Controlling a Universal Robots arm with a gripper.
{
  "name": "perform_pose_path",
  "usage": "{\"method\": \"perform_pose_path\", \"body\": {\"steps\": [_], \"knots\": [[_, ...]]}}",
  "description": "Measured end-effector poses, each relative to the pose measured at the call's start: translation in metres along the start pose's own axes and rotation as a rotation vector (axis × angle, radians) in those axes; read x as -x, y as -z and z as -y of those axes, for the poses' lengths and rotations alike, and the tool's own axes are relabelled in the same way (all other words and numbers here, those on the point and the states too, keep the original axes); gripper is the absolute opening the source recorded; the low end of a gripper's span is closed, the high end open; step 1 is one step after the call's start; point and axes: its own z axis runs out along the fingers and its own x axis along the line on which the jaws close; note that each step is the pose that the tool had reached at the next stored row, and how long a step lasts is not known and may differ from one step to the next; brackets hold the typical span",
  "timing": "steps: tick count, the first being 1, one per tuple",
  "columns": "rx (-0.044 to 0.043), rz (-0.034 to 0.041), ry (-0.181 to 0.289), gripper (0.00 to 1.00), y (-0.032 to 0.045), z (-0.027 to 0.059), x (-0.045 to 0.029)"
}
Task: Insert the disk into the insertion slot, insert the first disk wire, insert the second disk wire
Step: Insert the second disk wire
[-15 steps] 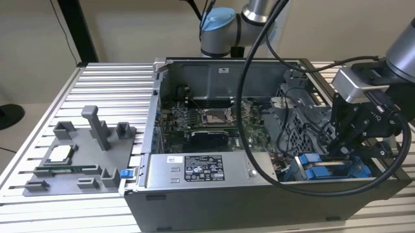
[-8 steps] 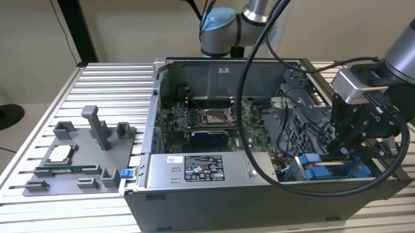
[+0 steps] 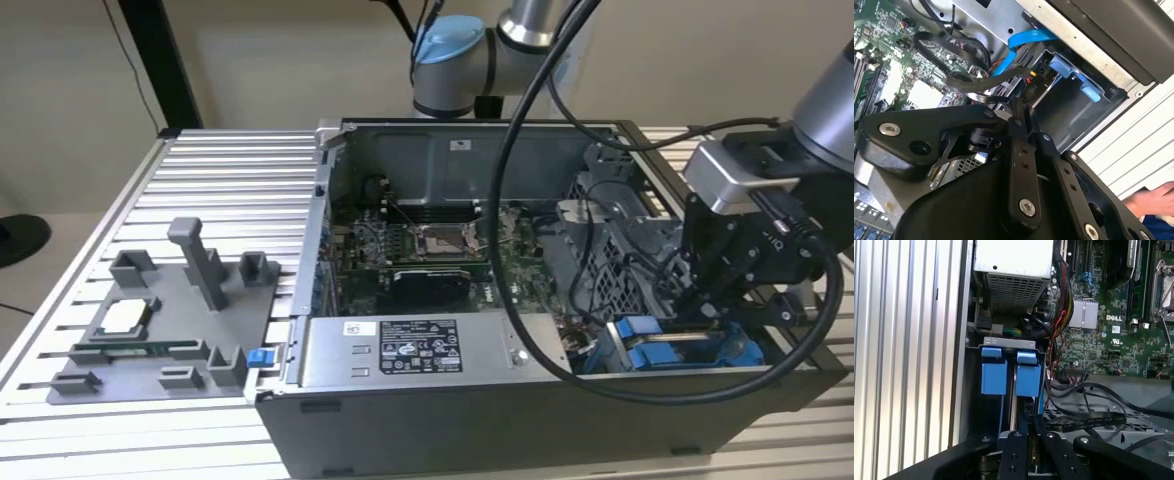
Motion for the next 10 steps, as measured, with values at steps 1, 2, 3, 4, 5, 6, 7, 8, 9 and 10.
{"method": "perform_pose_path", "body": {"steps": [1,2,3,4,5,6,7,8,9,10], "knots": [[-0.0001,0.0001,-0.002,0.0,0.0,0.0003,0.0],[-0.0004,0.0001,-0.005,0.0,0.0,0.0003,0.0],[-0.0008,0.0001,-0.01,0.0,-0.0002,0.0004,0.0],[-0.0012,0.0002,-0.015,0.0,-0.0005,0.0004,0.0],[-0.0017,0.0004,-0.02,0.0,-0.0009,0.0005,0.0001],[-0.0021,0.0024,-0.026,0.0,-0.0024,0.0005,0.0001],[-0.0025,0.0019,-0.031,0.0,-0.003,0.0006,0.0001],[-0.0029,0.0013,-0.036,0.0,-0.0037,0.0006,0.0],[-0.0032,0.0011,-0.039,0.0,-0.0048,0.0007,-0.0001],[-0.0034,0.0009,-0.042,0.0,-0.0062,0.0007,-0.0002]]}}
